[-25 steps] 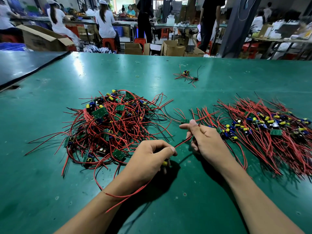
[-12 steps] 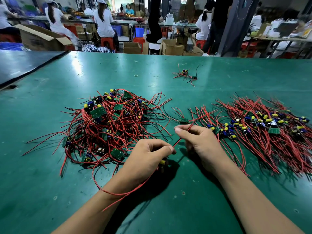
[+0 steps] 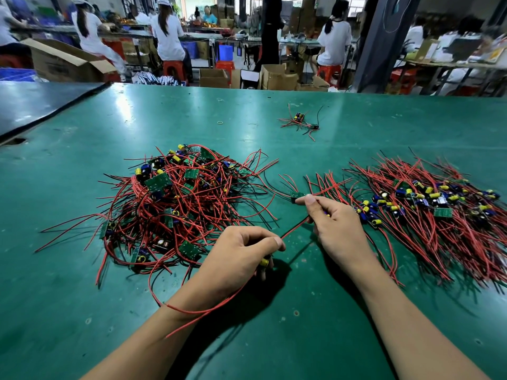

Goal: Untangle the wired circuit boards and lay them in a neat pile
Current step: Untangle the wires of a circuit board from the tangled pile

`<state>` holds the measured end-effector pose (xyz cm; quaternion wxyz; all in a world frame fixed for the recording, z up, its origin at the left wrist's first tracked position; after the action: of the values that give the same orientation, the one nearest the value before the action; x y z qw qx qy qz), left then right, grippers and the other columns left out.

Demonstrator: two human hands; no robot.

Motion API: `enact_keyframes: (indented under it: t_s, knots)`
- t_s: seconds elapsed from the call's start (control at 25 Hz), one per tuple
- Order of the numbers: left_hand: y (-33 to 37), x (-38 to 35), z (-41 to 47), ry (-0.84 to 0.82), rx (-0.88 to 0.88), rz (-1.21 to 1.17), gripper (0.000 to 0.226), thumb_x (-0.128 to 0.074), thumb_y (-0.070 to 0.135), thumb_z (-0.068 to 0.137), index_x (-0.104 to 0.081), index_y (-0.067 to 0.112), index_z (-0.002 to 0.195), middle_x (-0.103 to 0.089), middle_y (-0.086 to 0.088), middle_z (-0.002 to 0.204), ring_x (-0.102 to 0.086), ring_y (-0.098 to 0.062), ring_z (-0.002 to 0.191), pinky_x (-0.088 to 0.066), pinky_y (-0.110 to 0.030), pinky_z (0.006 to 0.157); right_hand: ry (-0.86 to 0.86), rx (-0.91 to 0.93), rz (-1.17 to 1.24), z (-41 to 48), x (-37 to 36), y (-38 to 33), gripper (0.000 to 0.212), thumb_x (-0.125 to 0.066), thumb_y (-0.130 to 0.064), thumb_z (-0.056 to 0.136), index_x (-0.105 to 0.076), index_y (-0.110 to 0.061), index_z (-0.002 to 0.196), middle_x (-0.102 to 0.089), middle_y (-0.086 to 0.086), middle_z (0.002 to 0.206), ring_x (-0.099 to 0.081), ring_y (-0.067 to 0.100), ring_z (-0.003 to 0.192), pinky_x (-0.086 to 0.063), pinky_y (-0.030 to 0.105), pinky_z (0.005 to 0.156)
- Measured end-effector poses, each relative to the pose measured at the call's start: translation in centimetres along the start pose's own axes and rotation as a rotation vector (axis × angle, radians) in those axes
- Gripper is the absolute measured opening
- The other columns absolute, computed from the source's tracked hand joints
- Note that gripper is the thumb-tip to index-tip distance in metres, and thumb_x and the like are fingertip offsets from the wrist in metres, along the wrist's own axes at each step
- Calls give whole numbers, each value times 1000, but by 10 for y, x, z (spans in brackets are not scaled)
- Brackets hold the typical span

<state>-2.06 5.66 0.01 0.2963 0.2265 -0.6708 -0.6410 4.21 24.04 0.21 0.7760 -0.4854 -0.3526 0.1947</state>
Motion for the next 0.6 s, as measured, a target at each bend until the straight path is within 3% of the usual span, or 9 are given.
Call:
enact_keyframes:
  t_s: [0.08, 0.24, 0.4, 0.48, 0.6]
  knots:
    - [0, 0, 0, 1, 7, -6, 18, -63, 11, 91, -74, 6, 77, -58, -4, 53, -50, -19, 41, -39, -19, 43, -26, -26, 56, 0, -1, 0, 27, -56, -41, 100, -78, -25, 97, -42, -2, 56, -32, 12, 45, -26, 23, 46]
    - [1, 1, 0, 31, 29, -93, 16, -63, 9, 91, -71, 1, 79, -58, -9, 53, -52, -21, 40, -40, -20, 41, -44, -235, 421, -5, -9, 2, 46, -68, -59, 82, -76, -13, 87, -57, -1, 59, -36, 11, 37, -27, 17, 40]
    - [1, 3, -2, 71, 20, -191, 17, -65, 11, 91, -70, -3, 83, -61, -15, 60, -56, -22, 46, -47, -24, 47, -102, -358, 446, -9, -13, 4, 67, -70, -76, 64, -73, -12, 84, -60, 14, 72, -41, 15, 41, -29, 22, 42]
    - [1, 3, -2, 80, 29, -215, 18, -64, 13, 92, -69, -1, 83, -62, -14, 61, -57, -23, 48, -48, -26, 49, -162, -346, 391, -11, -16, 1, 54, -72, -64, 75, -74, -12, 87, -62, 11, 74, -43, 14, 43, -31, 22, 42]
    - [3, 5, -3, 138, 45, -297, 16, -65, 16, 92, -71, 7, 79, -67, -17, 69, -64, -24, 56, -50, -25, 50, -218, -61, 23, -15, -18, -15, 15, -73, -34, 90, -77, -21, 85, -72, -4, 75, -55, 3, 52, -44, 20, 53]
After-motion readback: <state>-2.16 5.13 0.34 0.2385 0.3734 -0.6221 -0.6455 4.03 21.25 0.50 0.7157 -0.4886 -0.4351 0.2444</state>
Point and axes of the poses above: each hand's wrist, its own z-axis towards the middle knuckle, its own x-axis out of the back of the hand, y = z × x, the point moved 5 cm from there along z, towards the middle knuckle
